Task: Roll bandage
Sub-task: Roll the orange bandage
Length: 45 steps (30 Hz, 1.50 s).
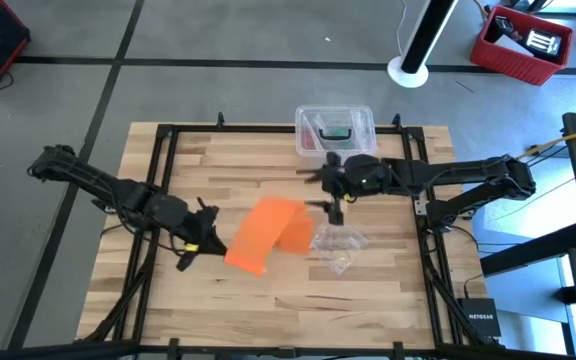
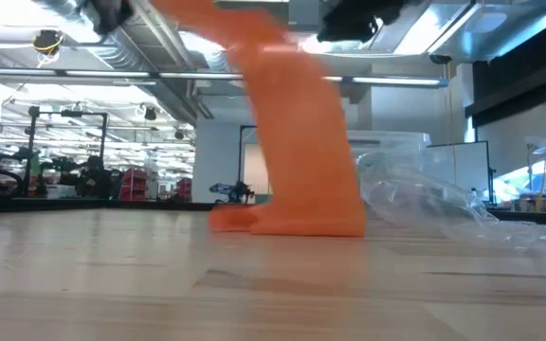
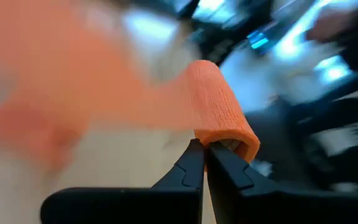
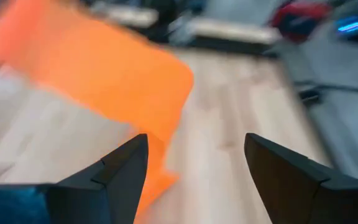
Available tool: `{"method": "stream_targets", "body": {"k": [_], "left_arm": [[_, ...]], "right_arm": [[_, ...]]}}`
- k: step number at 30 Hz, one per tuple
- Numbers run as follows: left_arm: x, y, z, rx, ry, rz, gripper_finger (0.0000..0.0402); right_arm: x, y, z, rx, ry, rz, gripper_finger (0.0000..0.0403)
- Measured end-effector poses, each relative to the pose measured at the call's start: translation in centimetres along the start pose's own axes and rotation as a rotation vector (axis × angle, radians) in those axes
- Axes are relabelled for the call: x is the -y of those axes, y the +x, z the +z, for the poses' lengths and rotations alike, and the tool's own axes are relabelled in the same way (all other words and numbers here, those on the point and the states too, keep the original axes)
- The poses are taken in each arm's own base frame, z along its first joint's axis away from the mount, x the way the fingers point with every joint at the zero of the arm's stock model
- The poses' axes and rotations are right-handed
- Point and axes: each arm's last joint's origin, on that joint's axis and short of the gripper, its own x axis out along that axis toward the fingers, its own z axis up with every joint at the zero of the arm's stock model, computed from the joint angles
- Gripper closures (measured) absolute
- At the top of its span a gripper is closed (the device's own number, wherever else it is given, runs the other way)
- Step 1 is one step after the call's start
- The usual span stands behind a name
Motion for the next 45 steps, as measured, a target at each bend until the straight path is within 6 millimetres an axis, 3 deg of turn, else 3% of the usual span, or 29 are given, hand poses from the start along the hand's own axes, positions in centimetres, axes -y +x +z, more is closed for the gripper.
{"method": "stream_targets", "body": {"k": [3, 7, 14, 18, 22, 32, 39, 42, 45], "left_arm": [[0.9, -0.7, 1.3, 0.121, 0.056, -0.121, 0.0401], [1.5, -2.0, 2.6, 0.290, 0.158, -0.143, 0.0401], [0.9, -3.1, 4.7, 0.582, 0.257, 0.113, 0.0401], [0.7, -3.7, 5.5, 0.686, 0.303, 0.209, 0.0401], [0.5, -3.8, 5.7, 0.698, 0.323, 0.234, 0.0401], [-0.3, -3.9, 5.9, 0.701, 0.325, 0.322, 0.0401], [-0.5, -3.9, 6.0, 0.698, 0.334, 0.338, 0.0401], [-0.5, -3.9, 6.0, 0.696, 0.345, 0.342, 0.0401], [-0.5, -3.9, 6.0, 0.696, 0.350, 0.344, 0.0401]], "right_arm": [[-0.4, -0.1, -0.8, -0.080, 0.002, 0.078, 0.0134], [-0.3, -1.5, -1.6, -0.177, 0.023, 0.056, 0.0134], [-1.6, -1.8, 0.4, 0.068, 0.086, 0.192, 0.0134], [-2.9, -0.6, -0.2, 0.234, 0.064, 0.147, 0.0134], [-3.1, 0.4, -1.0, 0.370, 0.120, 0.051, 0.0134], [-4.4, 4.5, -2.5, 0.368, 0.201, 0.115, 0.0134], [-4.0, 6.8, -3.5, 0.351, 0.153, -0.029, 0.0136], [-3.9, 7.7, -3.8, 0.369, 0.120, -0.052, 0.0164], [-4.1, 8.3, -4.2, 0.362, 0.091, -0.030, 0.0232]]}}
